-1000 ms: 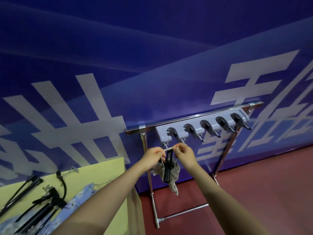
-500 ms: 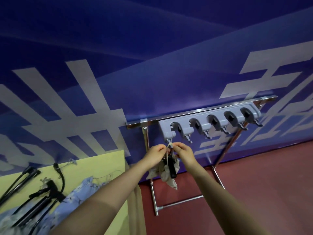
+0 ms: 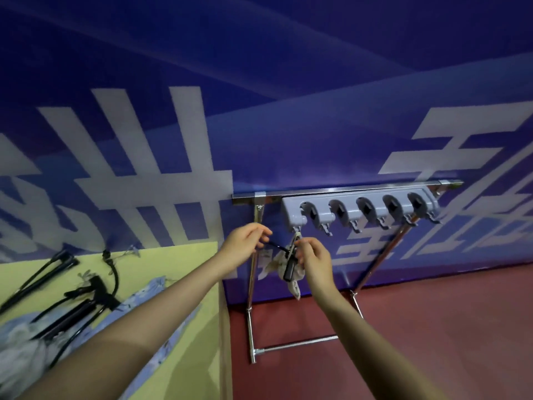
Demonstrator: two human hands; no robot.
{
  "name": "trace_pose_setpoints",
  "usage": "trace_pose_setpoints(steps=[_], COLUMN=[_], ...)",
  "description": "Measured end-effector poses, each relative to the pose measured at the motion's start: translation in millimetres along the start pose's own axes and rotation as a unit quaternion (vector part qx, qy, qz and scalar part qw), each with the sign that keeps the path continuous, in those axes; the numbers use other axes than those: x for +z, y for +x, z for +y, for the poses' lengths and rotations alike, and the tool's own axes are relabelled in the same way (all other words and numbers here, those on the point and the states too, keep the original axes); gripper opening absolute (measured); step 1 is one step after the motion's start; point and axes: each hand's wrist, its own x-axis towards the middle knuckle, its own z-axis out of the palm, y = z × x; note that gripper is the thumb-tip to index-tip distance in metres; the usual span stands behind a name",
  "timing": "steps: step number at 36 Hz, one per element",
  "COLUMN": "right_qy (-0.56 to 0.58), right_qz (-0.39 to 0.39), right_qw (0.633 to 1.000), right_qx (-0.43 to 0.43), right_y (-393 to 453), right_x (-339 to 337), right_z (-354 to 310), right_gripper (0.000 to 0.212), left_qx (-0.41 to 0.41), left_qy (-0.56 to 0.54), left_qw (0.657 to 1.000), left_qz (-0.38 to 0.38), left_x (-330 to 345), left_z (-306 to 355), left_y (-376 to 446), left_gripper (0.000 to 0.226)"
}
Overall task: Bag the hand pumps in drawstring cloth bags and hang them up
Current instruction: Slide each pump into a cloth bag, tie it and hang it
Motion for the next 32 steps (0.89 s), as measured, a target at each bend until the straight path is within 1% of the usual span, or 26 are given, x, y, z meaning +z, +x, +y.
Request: trace_pose_setpoints(steps=[3, 6, 11, 15, 17, 19, 21, 24, 26, 28, 31, 32], right_qy=[-0.031, -0.064, -0.108, -0.144, -0.150, -0.162, -0.180, -0.223, -0.259, -0.286, -0.300, -0.301], right_qz=[-0.096, -0.171, -0.277, -0.355, -0.374, -0.391, -0.415, -0.450, -0.447, -0.429, -0.414, -0.415], right_qw=[0.995, 0.983, 0.953, 0.922, 0.914, 0.904, 0.888, 0.861, 0.853, 0.853, 0.855, 0.854], right_qx=[0.011, 0.026, 0.052, 0.048, 0.057, 0.067, 0.080, 0.086, 0.077, 0.079, 0.091, 0.092], right_y=[-20, -39, -79, -111, -127, -141, -155, -175, -187, -197, -214, -223], right_x=[32, 73, 143, 197, 224, 245, 265, 294, 311, 323, 340, 347], right_z=[2, 7, 24, 29, 32, 34, 38, 43, 51, 60, 71, 74], right_gripper=[0.028, 0.032, 0.036, 0.036, 0.037, 0.035, 0.032, 0.026, 0.025, 0.024, 0.019, 0.022], left_qx=[-0.008, -0.031, -0.108, -0.182, -0.202, -0.204, -0.204, -0.212, -0.232, -0.257, -0.287, -0.291], left_qy=[-0.016, -0.036, -0.043, -0.011, 0.018, 0.048, 0.074, 0.085, 0.091, 0.107, 0.123, 0.125], left_qw=[0.999, 0.995, 0.981, 0.965, 0.959, 0.955, 0.952, 0.945, 0.942, 0.940, 0.931, 0.929], left_qz=[0.045, 0.089, 0.155, 0.188, 0.201, 0.208, 0.217, 0.236, 0.224, 0.197, 0.187, 0.191], left_x=[-33, -69, -133, -183, -210, -236, -261, -294, -314, -331, -354, -363], left_z=[-17, -45, -105, -152, -173, -192, -212, -228, -236, -249, -264, -270], left_y=[-31, -64, -133, -185, -206, -223, -240, -265, -280, -293, -309, -315], left_gripper=[0.035, 0.034, 0.035, 0.030, 0.031, 0.025, 0.020, 0.021, 0.017, 0.015, 0.024, 0.026])
